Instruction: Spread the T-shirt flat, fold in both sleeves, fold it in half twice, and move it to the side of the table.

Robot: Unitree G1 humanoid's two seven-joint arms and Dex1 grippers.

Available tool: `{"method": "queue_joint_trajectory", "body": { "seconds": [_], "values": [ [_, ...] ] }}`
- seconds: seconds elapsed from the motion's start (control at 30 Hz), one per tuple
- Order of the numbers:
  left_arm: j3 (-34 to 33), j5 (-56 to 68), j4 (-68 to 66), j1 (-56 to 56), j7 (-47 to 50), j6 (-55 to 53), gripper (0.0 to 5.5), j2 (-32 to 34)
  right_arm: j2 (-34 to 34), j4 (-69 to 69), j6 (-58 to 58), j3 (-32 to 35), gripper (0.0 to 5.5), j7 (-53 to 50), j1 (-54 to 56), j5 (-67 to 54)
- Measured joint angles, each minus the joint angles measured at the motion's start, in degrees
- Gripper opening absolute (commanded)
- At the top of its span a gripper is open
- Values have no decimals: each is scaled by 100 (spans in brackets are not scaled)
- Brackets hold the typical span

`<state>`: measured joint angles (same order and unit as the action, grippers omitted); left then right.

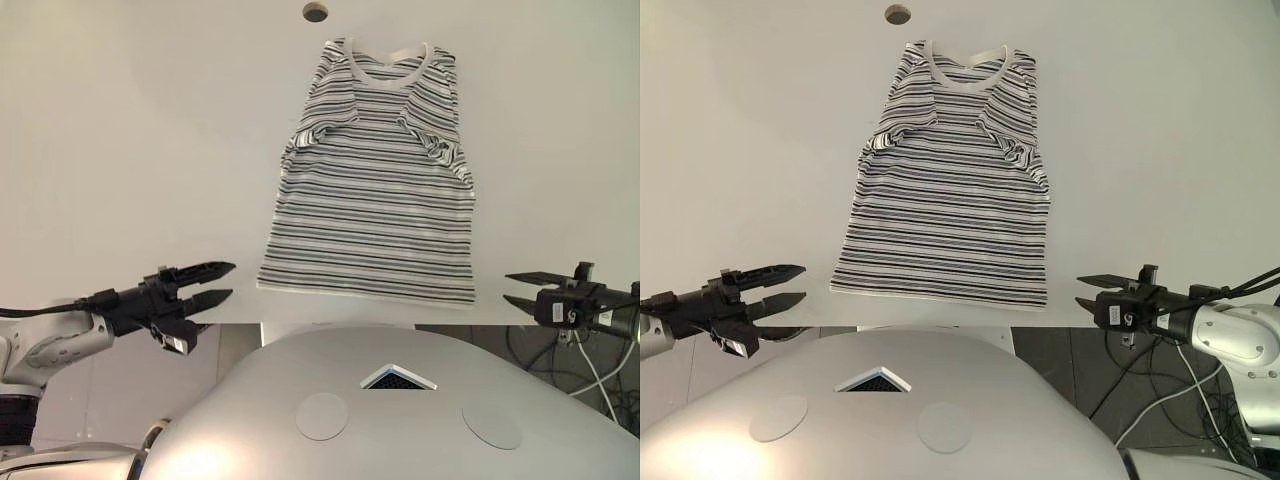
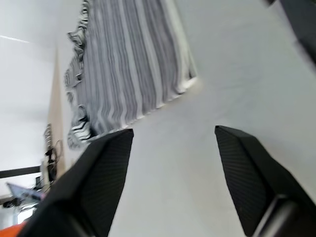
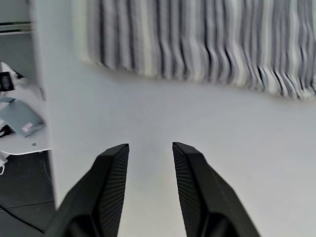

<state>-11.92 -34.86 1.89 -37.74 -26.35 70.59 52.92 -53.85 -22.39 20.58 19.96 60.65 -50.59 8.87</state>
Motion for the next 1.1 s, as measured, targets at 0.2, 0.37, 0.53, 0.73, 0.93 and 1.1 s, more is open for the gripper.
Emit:
{"method": "queue_joint_trajectory", "body": {
  "seconds": [0.2,0.37,0.53,0.73,0.93,1.1],
  "values": [
    [504,-588,4,743,338,118,305,-219,47,-195,28,-390,168,-135,138,265],
    [943,-851,-5,1191,545,100,305,-318,49,-391,-17,-573,168,-200,155,378],
    [1249,-851,43,1362,593,-14,305,-275,47,-518,-16,-649,168,-241,122,426],
    [1500,-761,107,1323,591,-286,220,-151,7,-541,-68,-1087,168,-234,727,438],
    [1580,-798,236,1150,576,-535,85,-35,-120,-537,-79,-1592,168,-174,1260,489],
    [1715,-743,423,1162,439,-751,0,86,-195,-546,-129,-1659,107,-157,1205,476]
  ]
}}
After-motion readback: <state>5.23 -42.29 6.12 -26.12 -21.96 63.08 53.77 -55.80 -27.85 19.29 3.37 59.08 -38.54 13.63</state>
